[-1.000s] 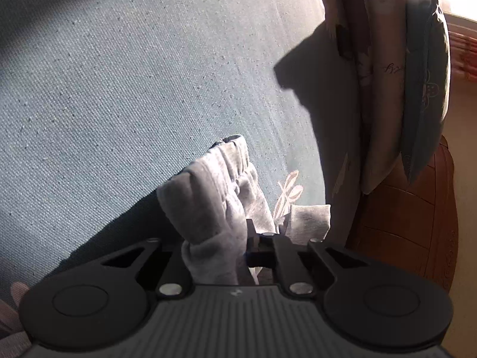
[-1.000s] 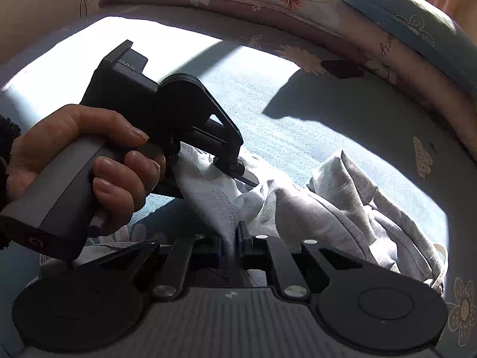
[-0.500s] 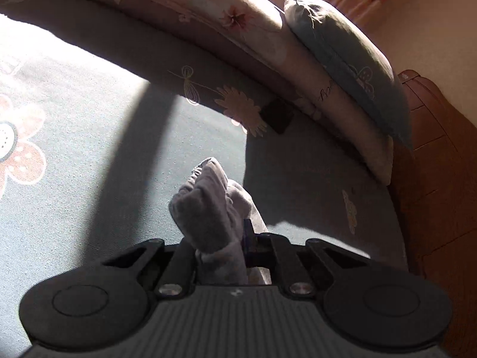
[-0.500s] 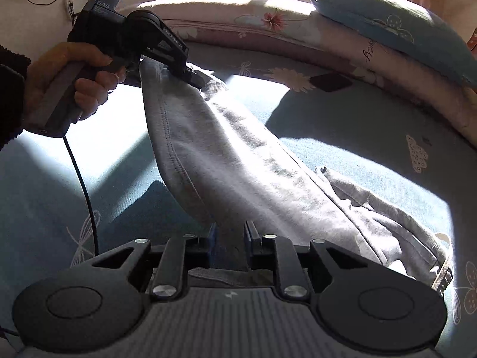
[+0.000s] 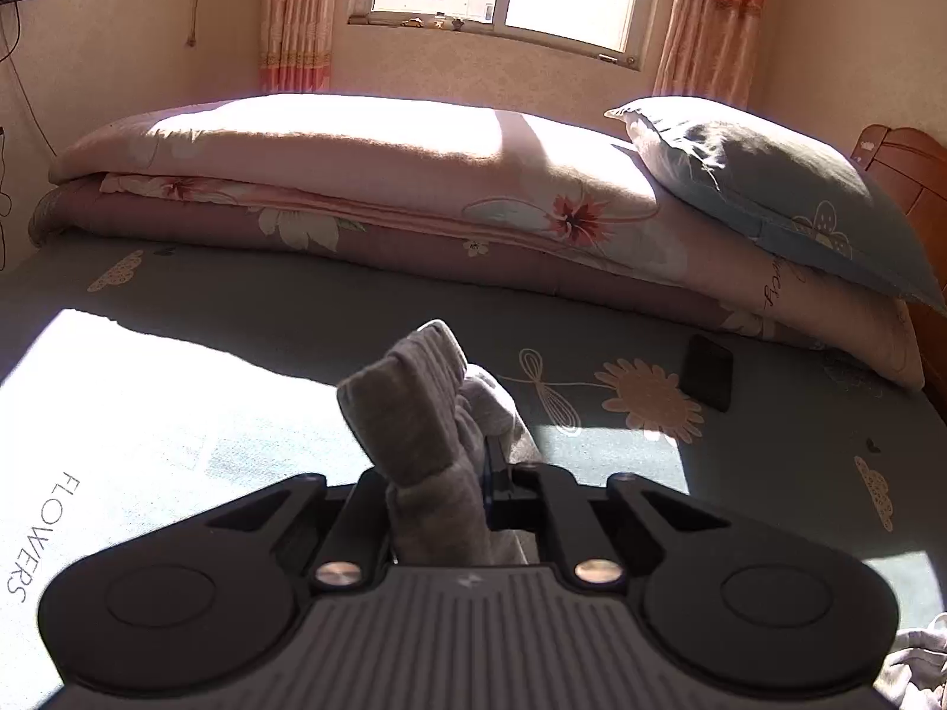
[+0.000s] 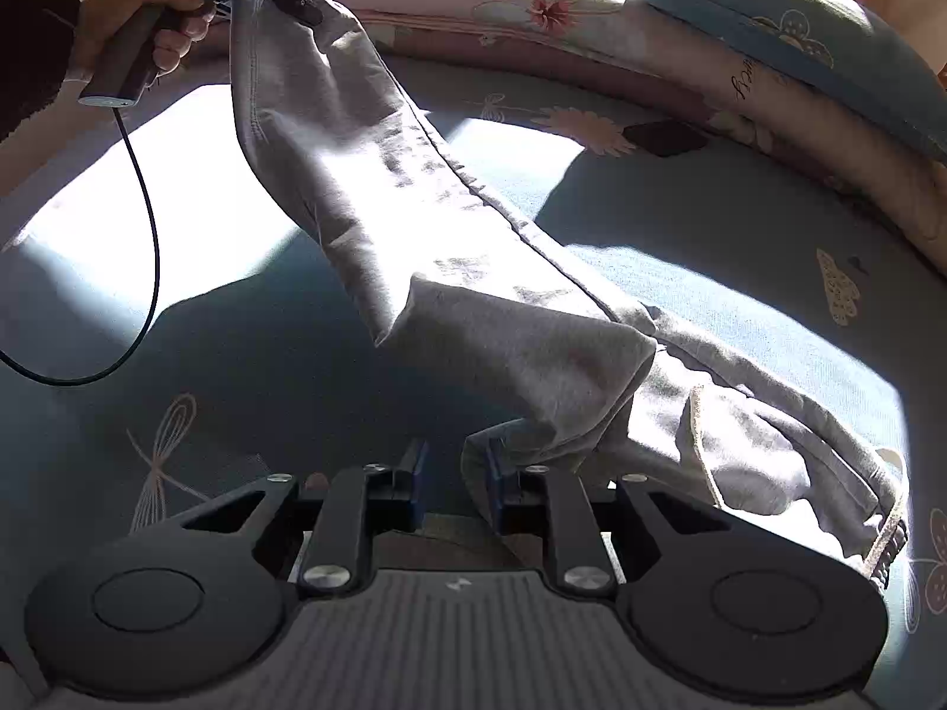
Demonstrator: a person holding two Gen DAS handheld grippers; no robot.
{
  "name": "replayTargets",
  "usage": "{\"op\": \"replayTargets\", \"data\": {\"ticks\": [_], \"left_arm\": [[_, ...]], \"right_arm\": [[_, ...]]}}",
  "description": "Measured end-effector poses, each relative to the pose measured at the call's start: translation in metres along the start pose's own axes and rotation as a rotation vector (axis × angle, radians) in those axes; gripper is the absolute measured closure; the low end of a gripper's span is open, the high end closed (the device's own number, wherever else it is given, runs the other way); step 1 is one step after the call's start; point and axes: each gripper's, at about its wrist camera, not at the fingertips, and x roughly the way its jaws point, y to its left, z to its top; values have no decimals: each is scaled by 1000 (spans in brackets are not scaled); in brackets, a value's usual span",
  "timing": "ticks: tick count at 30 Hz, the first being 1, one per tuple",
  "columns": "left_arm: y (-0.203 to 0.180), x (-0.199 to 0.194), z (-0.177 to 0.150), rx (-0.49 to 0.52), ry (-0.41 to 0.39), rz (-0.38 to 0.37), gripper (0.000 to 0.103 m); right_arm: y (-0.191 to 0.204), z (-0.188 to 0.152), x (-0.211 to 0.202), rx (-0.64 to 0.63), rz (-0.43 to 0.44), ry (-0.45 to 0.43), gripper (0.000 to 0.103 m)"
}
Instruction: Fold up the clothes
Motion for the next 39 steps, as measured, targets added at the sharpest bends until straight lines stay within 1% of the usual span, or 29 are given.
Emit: {"op": "replayTargets", "data": {"ticks": [4,7,9,12,14,16,17,19,21,23,24,25,26,28,30,31,34,39], "left_arm": [[22,4,8,0,-39,104,96],[33,7,13,23,-44,146,96],[37,7,18,30,-52,162,96],[44,1,29,-4,-71,167,96],[49,-4,38,-4,-103,178,96],[56,-9,46,-36,-134,186,96],[60,-10,49,-58,-141,187,96],[66,-7,48,-56,-142,208,95],[70,1,38,-29,-122,242,95],[76,9,26,-28,-84,280,94],[79,15,16,-29,-57,299,94],[83,22,6,-29,-27,318,94],[85,28,-3,-28,-1,337,94],[90,36,-17,-32,30,351,94],[93,39,-27,-35,41,358,94],[94,41,-30,-36,47,359,94],[98,46,-35,-43,71,349,94],[102,52,-39,-37,87,323,93]], "right_arm": [[2,0,3,-5,-6,10,80],[4,1,5,-10,-13,18,80],[6,2,7,-15,-14,23,80],[8,3,10,-27,-18,33,80],[9,3,11,-34,-24,35,80],[8,5,12,-39,-24,37,80],[7,6,13,-46,-28,36,80],[1,11,15,-60,-31,29,79],[-9,19,17,-69,-39,17,79],[-26,30,26,-74,-33,5,72],[-36,36,31,-75,-27,-1,68],[-46,42,37,-76,-22,-6,65],[-56,48,43,-77,-16,-12,65],[-79,62,62,-88,3,-17,64],[-100,76,87,-112,12,-1,64],[-110,82,99,-128,20,10,62],[-130,97,138,-196,64,75,59],[-139,100,161,-238,152,182,58]]}}
